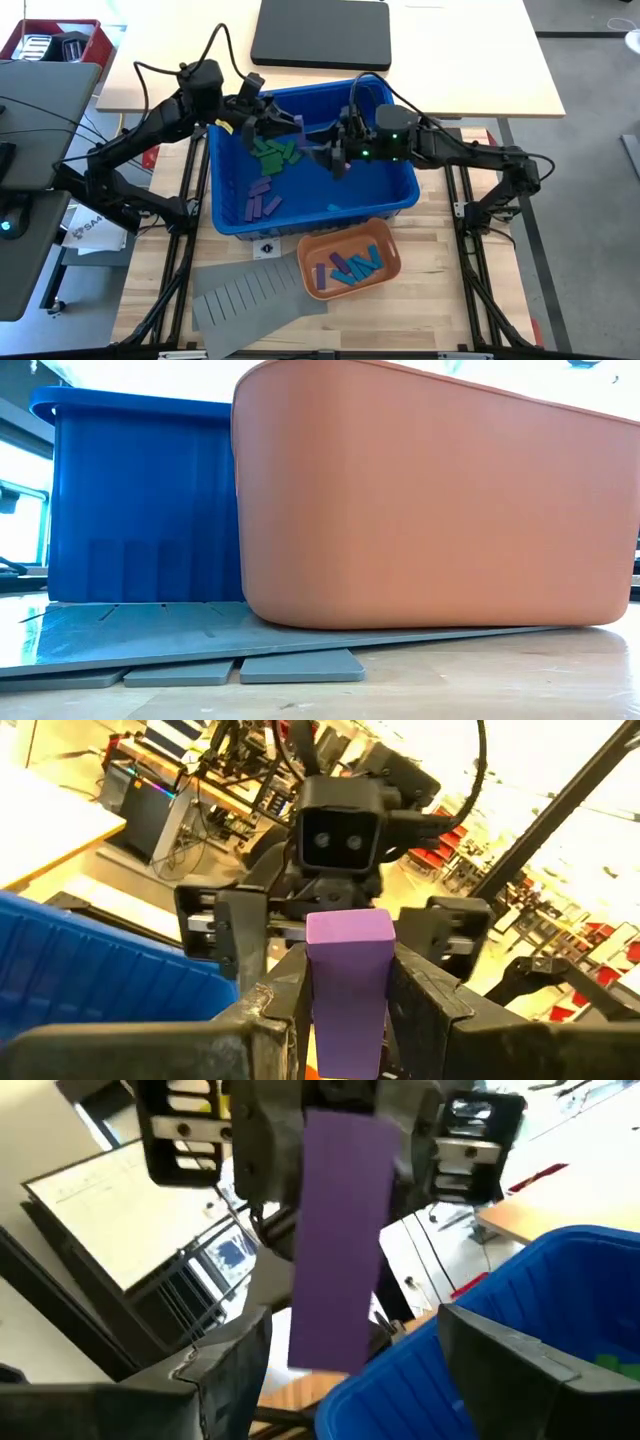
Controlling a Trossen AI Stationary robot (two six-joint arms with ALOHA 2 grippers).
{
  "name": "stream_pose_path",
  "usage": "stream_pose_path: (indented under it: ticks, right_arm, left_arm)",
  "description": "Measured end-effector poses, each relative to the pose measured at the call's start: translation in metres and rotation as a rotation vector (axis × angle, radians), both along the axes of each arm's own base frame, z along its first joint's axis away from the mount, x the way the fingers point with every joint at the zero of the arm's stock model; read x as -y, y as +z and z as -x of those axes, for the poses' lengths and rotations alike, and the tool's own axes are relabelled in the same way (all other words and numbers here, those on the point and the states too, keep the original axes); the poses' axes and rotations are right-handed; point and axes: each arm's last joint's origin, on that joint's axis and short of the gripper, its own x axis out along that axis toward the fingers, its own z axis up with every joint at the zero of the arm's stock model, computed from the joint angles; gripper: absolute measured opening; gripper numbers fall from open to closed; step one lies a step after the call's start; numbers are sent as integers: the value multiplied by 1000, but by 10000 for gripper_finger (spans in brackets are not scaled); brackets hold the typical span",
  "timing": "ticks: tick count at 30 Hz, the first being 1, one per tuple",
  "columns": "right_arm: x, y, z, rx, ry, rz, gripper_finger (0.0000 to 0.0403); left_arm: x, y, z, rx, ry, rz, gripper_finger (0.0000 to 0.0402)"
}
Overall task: Sort blocks
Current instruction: Put the purple block into the orange bin
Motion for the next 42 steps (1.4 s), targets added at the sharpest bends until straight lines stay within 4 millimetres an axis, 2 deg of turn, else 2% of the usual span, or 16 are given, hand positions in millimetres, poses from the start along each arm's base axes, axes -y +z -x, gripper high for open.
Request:
stream_pose_path:
  ticks: [6,9,12,17,21,25,29,32,34,38,42]
  right_arm:
    - [1,-5,-6,-6,-43,9,278]
    - [1,-3,-7,15,-35,33,261]
    - [-2,-2,-7,21,-24,35,218]
    - [-9,-3,-7,17,-18,58,98]
    - [-15,2,-3,-40,0,58,100]
    - [-23,12,10,-167,25,-11,100]
    - [-39,14,23,-327,196,-39,100]
    - [-58,1,29,-454,385,-38,100]
    - [-73,-15,31,-548,455,-43,100]
    - [-103,-58,32,-730,507,-112,100]
    - [-126,-104,32,-839,487,-226,100]
  left_arm:
    - [5,-4,-7,-20,-28,14,91]
    - [7,-6,-10,-27,-41,18,91]
    - [8,-7,-12,-30,-46,19,91]
    - [8,-9,-13,-38,-40,21,122]
    - [6,-10,-12,-50,-38,30,164]
    - [1,-10,-7,-64,-14,34,191]
    - [-5,-14,-3,-110,18,53,199]
    - [-9,-18,-1,-145,34,69,200]
    - [-10,-20,1,-168,40,75,200]
    - [-9,-24,3,-214,36,64,201]
    - [-7,-27,7,-250,22,55,201]
